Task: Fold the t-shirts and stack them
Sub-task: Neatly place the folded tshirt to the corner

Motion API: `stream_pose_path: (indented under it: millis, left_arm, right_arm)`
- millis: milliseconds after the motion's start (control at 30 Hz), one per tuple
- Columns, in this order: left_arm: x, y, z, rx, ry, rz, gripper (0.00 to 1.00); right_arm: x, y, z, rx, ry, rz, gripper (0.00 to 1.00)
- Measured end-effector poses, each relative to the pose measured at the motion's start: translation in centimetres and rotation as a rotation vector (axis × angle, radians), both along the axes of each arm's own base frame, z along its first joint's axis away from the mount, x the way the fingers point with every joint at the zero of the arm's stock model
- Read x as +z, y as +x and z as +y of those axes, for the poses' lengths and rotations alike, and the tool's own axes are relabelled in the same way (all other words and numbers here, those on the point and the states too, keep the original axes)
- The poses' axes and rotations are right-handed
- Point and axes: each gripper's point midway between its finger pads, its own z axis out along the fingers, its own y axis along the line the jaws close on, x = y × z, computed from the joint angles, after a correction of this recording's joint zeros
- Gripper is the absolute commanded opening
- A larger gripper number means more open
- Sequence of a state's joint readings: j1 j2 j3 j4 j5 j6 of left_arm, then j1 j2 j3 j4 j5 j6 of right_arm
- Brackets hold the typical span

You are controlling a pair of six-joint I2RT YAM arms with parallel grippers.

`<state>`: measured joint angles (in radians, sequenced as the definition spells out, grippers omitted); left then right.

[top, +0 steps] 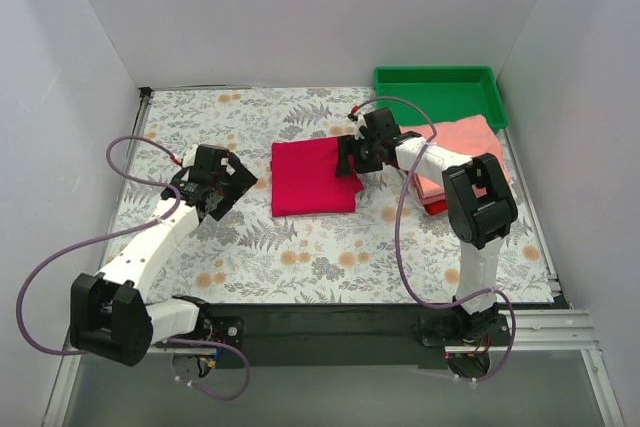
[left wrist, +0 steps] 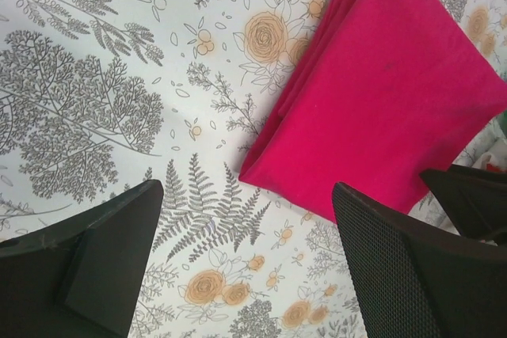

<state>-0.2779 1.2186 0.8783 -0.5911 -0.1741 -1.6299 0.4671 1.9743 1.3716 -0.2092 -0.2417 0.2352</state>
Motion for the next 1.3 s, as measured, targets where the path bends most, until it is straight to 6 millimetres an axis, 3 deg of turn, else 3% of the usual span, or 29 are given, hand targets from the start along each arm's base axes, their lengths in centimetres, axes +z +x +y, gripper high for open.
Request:
stream_pose_path:
  millis: [133,333,467,500,567,600,700,967,1133,1300]
  left_arm:
    - [0.8,-1.1,0.3,0.017,-0.016,-0.014,0.88]
    - [0.5,-2.5,0.7,0.038,-0.015,0.026,0.88]
    - [1.1,-3.2,0.9,0.042,-0.020,0.019,0.88]
    - [1.3,-3.4,1.0,0.043,-0.023,0.014,0.88]
    - [1.8,-4.0,1.1,0.044,-0.026,0.003,0.88]
    - [2.0,-4.2,1.2,0.044,-0.028,-0.003,0.88]
    - [2.8,-4.7,1.4,0.044,-0.033,-0.024,0.88]
    - [4.8,-6.2,1.8,0.044,-0.054,-0.093,0.88]
    - [5.7,-6.8,2.0,0.043,-0.064,-0.129,0.88]
    - [5.0,-7.2,2.1,0.042,-0.059,-0.108,0.88]
  right_arm:
    - [-1.0,-0.6,0.8,0.003,-0.043,-0.002,0.72]
    - [-2.1,-1.7,1.9,0.000,-0.090,0.002,0.57]
    - [-2.2,-2.1,2.4,-0.004,-0.114,-0.009,0.39]
    - [-2.3,-2.2,2.5,-0.002,-0.118,-0.011,0.27]
    - [-2.3,-2.5,2.8,0.000,-0.127,-0.015,0.20]
    - [-2.3,-2.6,2.9,0.001,-0.130,-0.017,0.12]
    - [-2.4,-2.8,3.1,0.002,-0.146,-0.026,0.01]
    - [-1.2,-3.7,1.3,0.016,-0.273,-0.084,0.01]
    - [1.5,-5.0,-1.3,0.085,-0.387,-0.161,0.01]
    - [4.3,-5.3,-4.8,0.165,-0.543,-0.273,0.01]
